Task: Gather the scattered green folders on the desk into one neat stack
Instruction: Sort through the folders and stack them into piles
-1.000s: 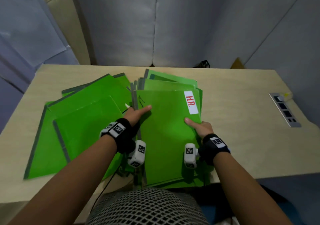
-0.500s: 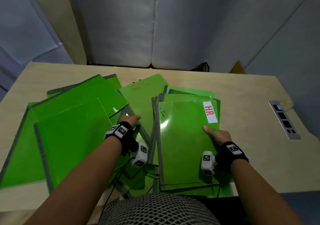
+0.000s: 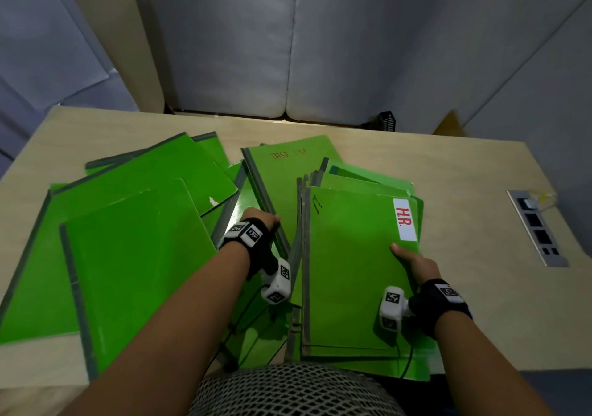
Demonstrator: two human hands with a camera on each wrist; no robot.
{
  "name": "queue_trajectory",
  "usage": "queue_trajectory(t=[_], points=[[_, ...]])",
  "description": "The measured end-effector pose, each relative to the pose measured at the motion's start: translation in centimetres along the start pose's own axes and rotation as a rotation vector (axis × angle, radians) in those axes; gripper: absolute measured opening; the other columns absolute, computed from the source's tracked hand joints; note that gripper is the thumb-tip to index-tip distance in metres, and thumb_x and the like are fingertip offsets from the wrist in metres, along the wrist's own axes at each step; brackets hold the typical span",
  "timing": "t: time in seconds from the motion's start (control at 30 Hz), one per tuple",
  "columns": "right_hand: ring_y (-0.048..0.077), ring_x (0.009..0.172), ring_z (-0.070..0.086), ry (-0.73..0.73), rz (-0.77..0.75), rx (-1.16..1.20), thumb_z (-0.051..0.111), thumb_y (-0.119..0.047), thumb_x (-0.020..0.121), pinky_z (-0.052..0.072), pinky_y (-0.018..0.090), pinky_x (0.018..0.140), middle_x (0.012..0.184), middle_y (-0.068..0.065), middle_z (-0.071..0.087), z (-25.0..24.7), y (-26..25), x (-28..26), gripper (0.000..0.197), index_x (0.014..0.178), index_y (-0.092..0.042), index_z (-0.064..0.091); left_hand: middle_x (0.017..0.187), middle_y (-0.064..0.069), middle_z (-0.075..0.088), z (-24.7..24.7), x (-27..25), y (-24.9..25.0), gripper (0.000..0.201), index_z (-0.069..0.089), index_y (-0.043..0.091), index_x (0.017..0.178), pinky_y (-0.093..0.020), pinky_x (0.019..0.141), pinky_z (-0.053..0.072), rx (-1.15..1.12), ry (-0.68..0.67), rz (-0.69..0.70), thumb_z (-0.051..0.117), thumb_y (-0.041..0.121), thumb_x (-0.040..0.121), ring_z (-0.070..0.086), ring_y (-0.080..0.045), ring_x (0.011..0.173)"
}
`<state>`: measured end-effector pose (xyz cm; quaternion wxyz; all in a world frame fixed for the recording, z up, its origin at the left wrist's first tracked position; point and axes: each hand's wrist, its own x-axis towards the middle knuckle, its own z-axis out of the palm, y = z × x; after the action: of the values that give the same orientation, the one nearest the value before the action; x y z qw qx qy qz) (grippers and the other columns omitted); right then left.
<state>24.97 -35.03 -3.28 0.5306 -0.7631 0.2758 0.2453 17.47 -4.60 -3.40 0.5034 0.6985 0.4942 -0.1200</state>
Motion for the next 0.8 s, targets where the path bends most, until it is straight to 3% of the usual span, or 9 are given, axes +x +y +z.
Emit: queue_trajectory(t=[0.07, 0.1, 0.23, 0.37, 0.43, 0.53, 0.6, 0.7, 0.8], points=[[0.031, 0.098, 0.054, -0.007, 0.007, 0.031, 0.082, -0.028, 0.071, 0.043, 0.046, 0.098, 0.112, 0.012, 0.061, -0.4, 0.2, -0.3, 0.068, 0.126, 0.002, 0.056, 0.099, -0.015, 0.062, 0.5, 0.1, 0.0, 0.010, 0.061, 0.006, 0.089, -0.037, 0.093, 0.050, -0.045, -0.036, 0.032, 0.063, 0.016, 0.089, 0.064, -0.033, 0.098], [0.029, 0.096, 0.052, -0.019, 0.011, 0.053, 0.080, -0.026, 0.074, 0.042, 0.043, 0.095, 0.110, 0.010, 0.060, -0.6, 0.4, -0.2, 0.064, 0.126, 0.002, 0.056, 0.095, -0.017, 0.060, 0.5, 0.0, 0.3, 0.009, 0.054, 0.005, 0.086, -0.041, 0.090, 0.053, -0.085, -0.059, 0.048, 0.059, 0.011, 0.091, 0.062, -0.032, 0.087], [0.032, 0.102, 0.058, -0.045, 0.024, 0.139, 0.083, -0.034, 0.068, 0.045, 0.053, 0.095, 0.113, 0.009, 0.064, -1.2, 0.3, 0.0, 0.065, 0.121, -0.004, 0.060, 0.123, -0.023, 0.056, -1.2, -0.5, 1.2, 0.031, 0.045, -0.001, 0.127, -0.038, 0.083, 0.046, -0.043, 0.019, 0.207, 0.042, 0.006, 0.097, 0.057, -0.034, 0.100], [0.035, 0.102, 0.063, -0.062, 0.044, 0.174, 0.084, -0.035, 0.065, 0.049, 0.057, 0.087, 0.110, 0.012, 0.068, -0.6, -0.5, 0.0, 0.064, 0.118, -0.007, 0.060, 0.128, -0.025, 0.054, -5.8, -0.2, 0.4, 0.038, 0.041, 0.000, 0.135, -0.036, 0.079, 0.040, 0.021, 0.202, 0.204, 0.036, 0.005, 0.098, 0.055, -0.038, 0.110], [0.035, 0.097, 0.065, -0.060, 0.050, 0.176, 0.086, -0.035, 0.062, 0.048, 0.061, 0.088, 0.106, 0.014, 0.069, 0.3, -1.1, -0.2, 0.067, 0.117, -0.007, 0.060, 0.125, -0.025, 0.056, -7.6, -0.3, -1.4, 0.037, 0.046, 0.000, 0.132, -0.034, 0.077, 0.038, 0.029, 0.274, 0.152, 0.038, 0.012, 0.098, 0.056, -0.038, 0.107], [0.035, 0.095, 0.065, -0.050, 0.018, 0.108, 0.092, -0.047, 0.035, 0.048, 0.058, 0.092, 0.108, 0.014, 0.068, 2.2, -1.0, 0.4, 0.103, 0.124, -0.006, 0.058, 0.102, -0.020, 0.060, -9.6, -1.0, -5.4, 0.038, 0.056, 0.002, 0.115, -0.031, 0.068, 0.037, 0.008, 0.403, 0.053, 0.047, 0.032, 0.094, 0.052, -0.031, 0.081], [0.029, 0.085, 0.063, -0.067, 0.006, 0.080, 0.090, -0.043, 0.048, 0.049, 0.047, 0.090, 0.100, 0.013, 0.067, 3.5, -1.0, 0.3, 0.090, 0.123, -0.003, 0.058, 0.090, -0.015, 0.057, -10.7, -1.2, -8.6, 0.043, 0.058, 0.003, 0.107, -0.033, 0.067, 0.041, -0.003, 0.475, -0.013, 0.051, 0.042, 0.091, 0.052, -0.029, 0.077], [0.032, 0.088, 0.060, -0.067, -0.003, -0.043, 0.089, -0.046, 0.051, 0.050, 0.048, 0.094, 0.108, 0.017, 0.066, 5.4, -1.1, -0.1, 0.095, 0.128, 0.000, 0.055, 0.106, -0.018, 0.060, -11.9, -1.4, -12.3, 0.043, 0.062, 0.007, 0.104, -0.043, 0.087, 0.049, 0.095, 0.546, -0.114, 0.054, 0.046, 0.089, 0.056, -0.034, 0.098], [0.034, 0.095, 0.052, -0.077, -0.034, -0.142, 0.085, -0.043, 0.062, 0.044, 0.049, 0.102, 0.127, 0.023, 0.058, 6.3, -1.2, -0.3, 0.090, 0.132, 0.002, 0.051, 0.134, -0.012, 0.039, -12.8, -1.9, -13.8, 0.040, 0.069, 0.014, 0.095, -0.056, 0.106, 0.027, 0.191, 0.634, -0.252, 0.064, 0.051, 0.080, 0.032, -0.035, 0.129]])
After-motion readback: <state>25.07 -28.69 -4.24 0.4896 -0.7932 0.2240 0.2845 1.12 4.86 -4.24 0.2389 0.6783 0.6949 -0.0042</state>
